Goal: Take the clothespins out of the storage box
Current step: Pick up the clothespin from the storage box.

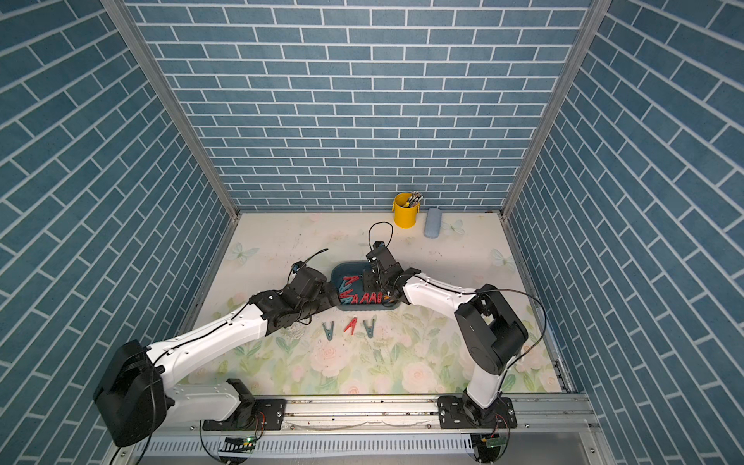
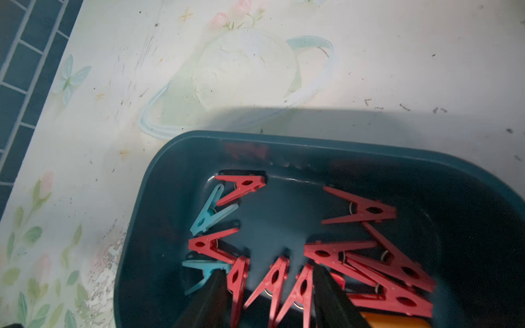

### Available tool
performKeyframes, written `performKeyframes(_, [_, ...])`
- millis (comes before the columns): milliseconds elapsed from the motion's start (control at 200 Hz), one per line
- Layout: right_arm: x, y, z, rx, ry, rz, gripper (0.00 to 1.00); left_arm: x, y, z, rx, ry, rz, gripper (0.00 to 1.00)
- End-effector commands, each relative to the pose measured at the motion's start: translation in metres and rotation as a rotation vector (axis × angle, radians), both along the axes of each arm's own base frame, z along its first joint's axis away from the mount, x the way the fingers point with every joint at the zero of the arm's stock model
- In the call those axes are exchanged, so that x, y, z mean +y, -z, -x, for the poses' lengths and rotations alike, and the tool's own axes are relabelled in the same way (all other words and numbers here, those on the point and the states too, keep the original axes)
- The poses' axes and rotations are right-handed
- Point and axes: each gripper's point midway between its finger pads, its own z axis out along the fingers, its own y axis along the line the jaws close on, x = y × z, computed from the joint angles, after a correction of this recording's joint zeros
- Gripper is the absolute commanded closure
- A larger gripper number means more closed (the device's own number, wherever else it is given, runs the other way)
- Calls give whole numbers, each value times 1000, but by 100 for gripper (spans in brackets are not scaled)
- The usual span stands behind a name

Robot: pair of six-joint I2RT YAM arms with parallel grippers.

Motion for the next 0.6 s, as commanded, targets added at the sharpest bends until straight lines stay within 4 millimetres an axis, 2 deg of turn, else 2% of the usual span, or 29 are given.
performKeyframes(0, [8, 4, -4, 5, -23, 19, 51, 13, -10, -4, -19, 4, -51, 0])
performKeyframes(135, [7, 17, -12, 26, 8, 59, 57, 16, -17, -7, -38, 9, -55, 1])
performKeyframes(290, [-2, 31, -22, 56, 64, 102, 60, 18, -17, -9, -44, 11, -57, 0])
performKeyframes(365, [-10, 36, -27, 64, 94, 115, 65, 19, -17, -10, -45, 16, -63, 1])
performKeyframes(595, [-24, 56, -35, 119, 153, 137, 65, 23, -17, -15, -50, 11, -65, 0])
